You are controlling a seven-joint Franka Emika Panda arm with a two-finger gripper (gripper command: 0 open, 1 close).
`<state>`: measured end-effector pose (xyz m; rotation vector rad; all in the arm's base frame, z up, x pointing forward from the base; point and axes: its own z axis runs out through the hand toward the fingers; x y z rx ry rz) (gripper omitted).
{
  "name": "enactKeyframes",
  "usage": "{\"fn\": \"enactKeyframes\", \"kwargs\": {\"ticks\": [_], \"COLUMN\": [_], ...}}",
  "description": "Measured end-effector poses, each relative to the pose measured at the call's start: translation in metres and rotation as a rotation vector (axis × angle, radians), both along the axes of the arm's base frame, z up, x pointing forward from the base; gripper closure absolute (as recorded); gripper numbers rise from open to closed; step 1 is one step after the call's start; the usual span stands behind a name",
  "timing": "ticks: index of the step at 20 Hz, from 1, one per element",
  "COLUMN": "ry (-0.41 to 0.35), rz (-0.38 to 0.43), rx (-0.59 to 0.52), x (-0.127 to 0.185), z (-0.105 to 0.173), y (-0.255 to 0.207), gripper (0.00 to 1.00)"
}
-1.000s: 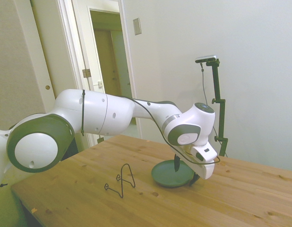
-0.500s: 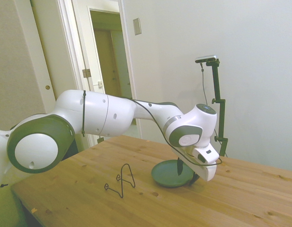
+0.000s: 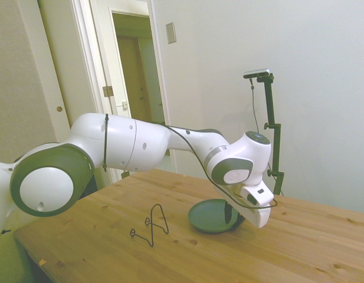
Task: Load the plate
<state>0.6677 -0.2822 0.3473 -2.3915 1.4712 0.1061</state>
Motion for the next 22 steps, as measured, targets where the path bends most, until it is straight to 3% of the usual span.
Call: {"fn": "enactKeyframes", "kwargs": {"ticks": [13,22], "ry": [0.003,0.009], "rz": [0.002,-0.037], "rx": [0.005,0.038], "x": [0.000,-0.021], "z": [0.010,0.105], "y": [0.001,0.013], "gripper": [1.00,1.00]}}
